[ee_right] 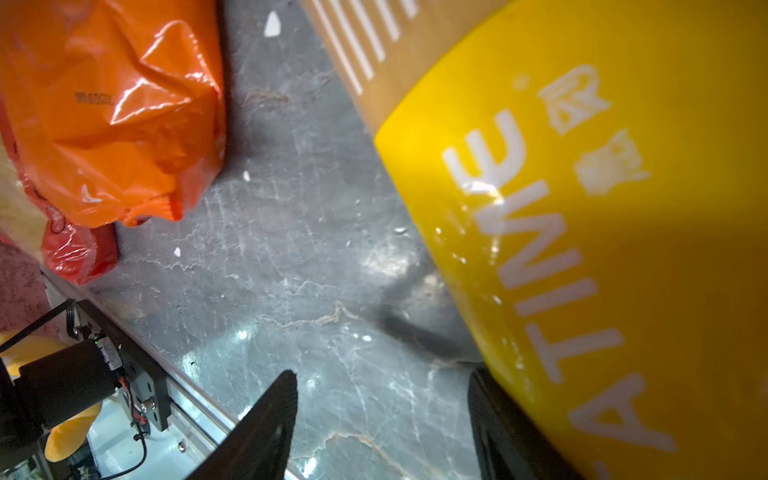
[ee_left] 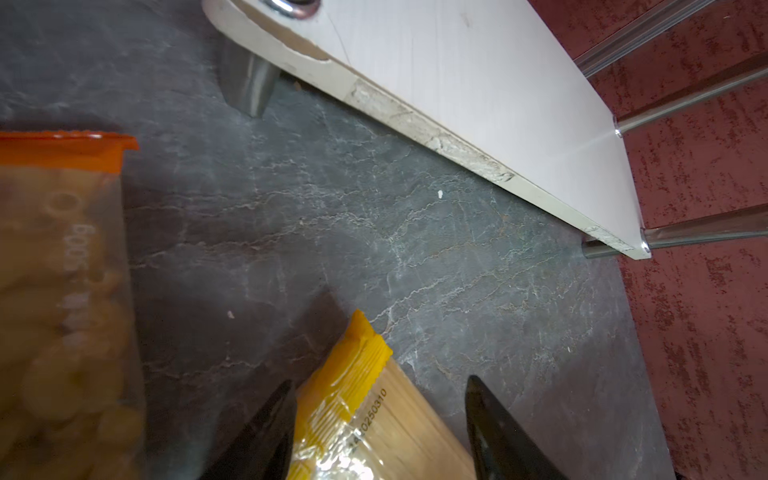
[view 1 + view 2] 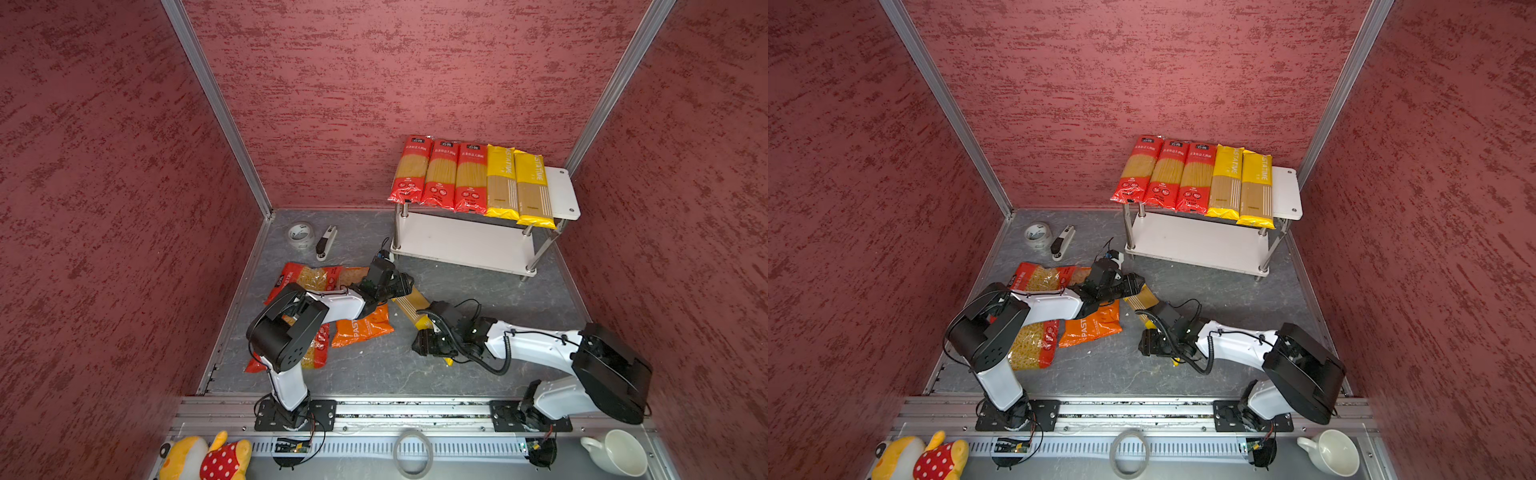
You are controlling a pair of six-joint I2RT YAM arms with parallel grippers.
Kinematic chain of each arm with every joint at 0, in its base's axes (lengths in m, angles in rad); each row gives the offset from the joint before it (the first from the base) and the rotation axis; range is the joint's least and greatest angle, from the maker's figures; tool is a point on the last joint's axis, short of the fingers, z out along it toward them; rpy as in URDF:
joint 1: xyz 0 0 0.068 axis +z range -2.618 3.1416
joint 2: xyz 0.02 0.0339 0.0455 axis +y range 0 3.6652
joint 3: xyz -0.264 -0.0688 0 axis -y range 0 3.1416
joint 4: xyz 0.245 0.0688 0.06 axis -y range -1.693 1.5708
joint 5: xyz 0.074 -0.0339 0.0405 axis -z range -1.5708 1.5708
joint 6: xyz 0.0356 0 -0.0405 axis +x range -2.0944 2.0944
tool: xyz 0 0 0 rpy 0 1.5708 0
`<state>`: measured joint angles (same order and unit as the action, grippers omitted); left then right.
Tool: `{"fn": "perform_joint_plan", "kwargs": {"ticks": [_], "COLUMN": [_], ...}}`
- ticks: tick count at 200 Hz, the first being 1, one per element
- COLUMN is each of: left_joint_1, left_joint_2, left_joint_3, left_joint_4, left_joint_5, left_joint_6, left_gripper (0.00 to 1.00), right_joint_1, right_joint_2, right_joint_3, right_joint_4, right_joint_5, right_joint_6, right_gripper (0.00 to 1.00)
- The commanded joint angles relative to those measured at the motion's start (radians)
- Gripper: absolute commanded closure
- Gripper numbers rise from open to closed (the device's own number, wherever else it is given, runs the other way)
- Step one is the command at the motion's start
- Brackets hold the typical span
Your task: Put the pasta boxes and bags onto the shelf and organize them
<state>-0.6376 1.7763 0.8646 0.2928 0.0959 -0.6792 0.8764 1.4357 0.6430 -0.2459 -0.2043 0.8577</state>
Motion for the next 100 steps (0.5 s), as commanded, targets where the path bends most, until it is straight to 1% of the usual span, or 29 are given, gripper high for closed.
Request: {"fn": "perform_joint_plan", "kwargs": {"ticks": [1,15,29,48,65,80,100], "left_joint_1": [-0.022,-0.045,-0.066,-0.105,-0.164,-0.21,-0.233], "left_joint_2": [-0.009,-0.019,-0.023,-0.027,-0.042,-0.06,-0.102], "left_joint_3": [-0.024,-0.037,-0.052,-0.081,-0.103,-0.112,-0.118], "left_joint_4": [0.036,0.043,0.045,0.061,0.07,0.068,0.045], "left_joint_5": [0.02,0.011,0.003,0.008,0.016,0.025,0.033], "left_joint_6": [-0.02,-0.021,-0.027,-0.075,-0.094,-0.094,-0.109], "left_gripper": [0.36,0.36,0.36,0.36,0.36,0.36,0.36], "right_joint_1": [-0.086,-0.158,-0.223,-0.303,-0.368,-0.384,-0.386], "right_joint_2": [0.012,0.007,-0.008,-0.016,-0.021,-0.033,-0.072], "right_joint_3": [0.009,0.012,0.023,0.037,0.048,0.062,0.062], "right_joint_4": [-0.088,-0.112,-0.128,-0.126,-0.113,-0.114,-0.133], "right_joint_5": [0.057,0.077,0.121,0.176,0.175,0.175,0.182], "right_joint_6": [-0.102,-0.156,-0.217,-0.285,-0.309,-0.318,-0.288], "right_gripper": [0.32,0.32,0.31,0.3,0.29,0.3,0.29]}}
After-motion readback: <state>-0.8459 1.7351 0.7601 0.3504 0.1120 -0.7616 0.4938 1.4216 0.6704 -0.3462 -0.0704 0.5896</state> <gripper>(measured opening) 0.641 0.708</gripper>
